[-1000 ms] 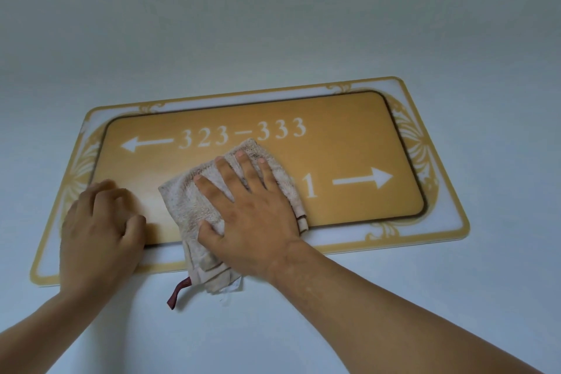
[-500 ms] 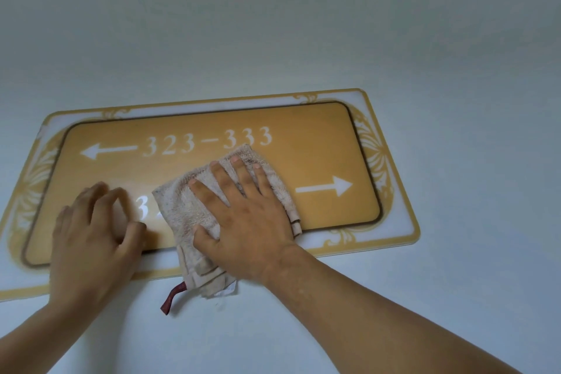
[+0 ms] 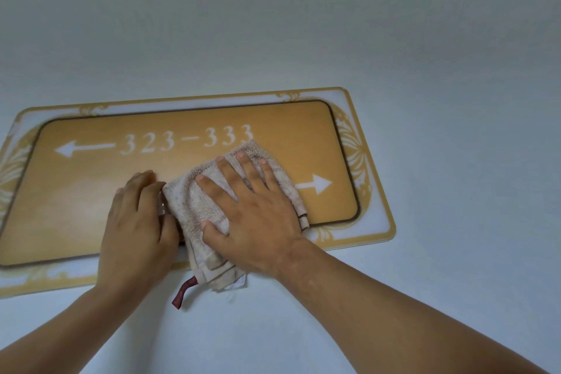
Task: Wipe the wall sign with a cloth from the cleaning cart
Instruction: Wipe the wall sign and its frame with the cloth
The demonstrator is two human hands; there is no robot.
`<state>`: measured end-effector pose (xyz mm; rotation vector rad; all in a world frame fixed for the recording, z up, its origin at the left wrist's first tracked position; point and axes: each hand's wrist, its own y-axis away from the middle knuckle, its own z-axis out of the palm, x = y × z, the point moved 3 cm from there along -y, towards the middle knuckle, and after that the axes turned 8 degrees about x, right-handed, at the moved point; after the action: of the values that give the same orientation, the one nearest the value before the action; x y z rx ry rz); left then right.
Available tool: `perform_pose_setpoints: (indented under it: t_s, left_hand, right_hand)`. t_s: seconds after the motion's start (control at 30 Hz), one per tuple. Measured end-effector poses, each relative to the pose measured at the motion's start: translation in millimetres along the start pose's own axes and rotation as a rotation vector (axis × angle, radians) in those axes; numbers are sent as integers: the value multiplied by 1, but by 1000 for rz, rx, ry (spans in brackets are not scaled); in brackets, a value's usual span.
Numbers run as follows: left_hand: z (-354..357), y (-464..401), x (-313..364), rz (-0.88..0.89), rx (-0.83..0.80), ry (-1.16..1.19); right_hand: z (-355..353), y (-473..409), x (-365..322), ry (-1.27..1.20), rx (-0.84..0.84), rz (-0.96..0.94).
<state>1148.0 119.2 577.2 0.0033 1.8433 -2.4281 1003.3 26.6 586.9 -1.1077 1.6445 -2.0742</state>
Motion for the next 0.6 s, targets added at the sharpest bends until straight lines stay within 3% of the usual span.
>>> perform_pose_setpoints:
  t_s: [0.6]
  left_hand:
    - [10, 0, 24, -4, -1, -113]
  right_hand:
    - [-11, 13, 44, 5, 5, -34]
